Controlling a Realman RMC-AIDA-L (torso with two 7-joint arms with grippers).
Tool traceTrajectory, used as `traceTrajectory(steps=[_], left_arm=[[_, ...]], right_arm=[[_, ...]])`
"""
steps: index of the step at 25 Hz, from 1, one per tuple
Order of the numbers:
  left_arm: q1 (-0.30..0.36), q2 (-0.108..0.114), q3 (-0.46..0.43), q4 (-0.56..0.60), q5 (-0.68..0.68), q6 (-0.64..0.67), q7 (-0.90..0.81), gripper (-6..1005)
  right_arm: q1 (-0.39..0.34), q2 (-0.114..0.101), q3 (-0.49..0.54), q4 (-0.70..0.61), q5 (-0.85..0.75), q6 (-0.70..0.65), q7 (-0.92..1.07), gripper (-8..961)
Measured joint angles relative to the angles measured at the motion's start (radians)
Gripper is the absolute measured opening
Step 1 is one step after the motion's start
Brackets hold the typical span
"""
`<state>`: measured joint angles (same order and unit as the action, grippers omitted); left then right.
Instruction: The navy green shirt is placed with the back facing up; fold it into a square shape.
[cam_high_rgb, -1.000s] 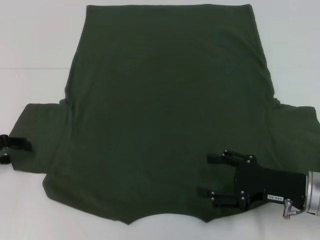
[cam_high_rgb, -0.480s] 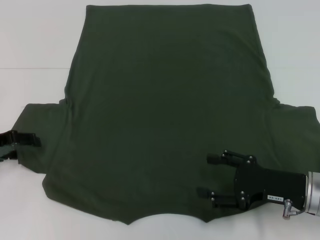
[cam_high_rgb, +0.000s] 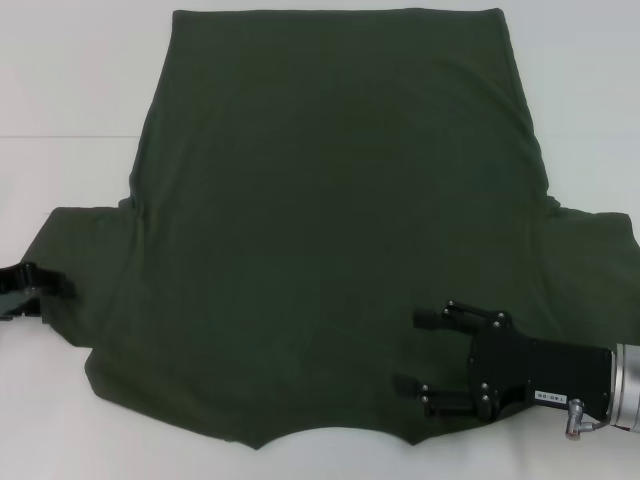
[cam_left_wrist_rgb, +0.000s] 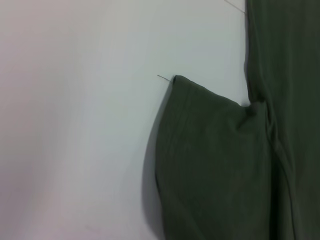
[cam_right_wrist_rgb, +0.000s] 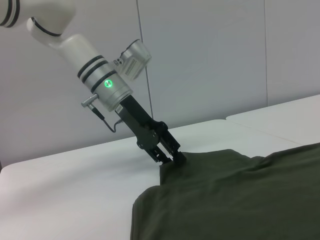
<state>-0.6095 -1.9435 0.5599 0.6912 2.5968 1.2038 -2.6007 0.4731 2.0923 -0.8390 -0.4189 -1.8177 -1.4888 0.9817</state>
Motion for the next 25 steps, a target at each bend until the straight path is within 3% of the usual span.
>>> traceTrajectory(steps=[2, 5, 13, 19, 25], left_arm=[[0.0, 0.001, 0.025, 0.002, 0.006, -0.001, -0.002, 657], [-0.005, -0.002, 0.068, 0.002, 0.036, -0.015, -0.033, 538], [-0.006, -0.018, 0.065, 0.039, 0.047, -0.024, -0.041, 189], [-0.006, -0.018, 0.068, 0.04, 0.047, -0.022, -0.036, 11], [-0.006, -0.015, 0.067, 0.041, 0.041, -0.016, -0.022, 11]], right_arm=[[-0.001, 0.0, 0.0, -0.001, 0.0, -0.002, 0.0, 911], [-0.002, 0.0, 0.0, -0.002, 0.0, -0.004, 0.0, 912], [-0.004, 0.0, 0.0, -0.004, 0.0, -0.008, 0.0, 912], [-0.005, 0.0, 0.0, -0.003, 0.002, -0.008, 0.0, 913], [-0.004, 0.0, 0.0, -0.003, 0.004, -0.008, 0.0, 914]])
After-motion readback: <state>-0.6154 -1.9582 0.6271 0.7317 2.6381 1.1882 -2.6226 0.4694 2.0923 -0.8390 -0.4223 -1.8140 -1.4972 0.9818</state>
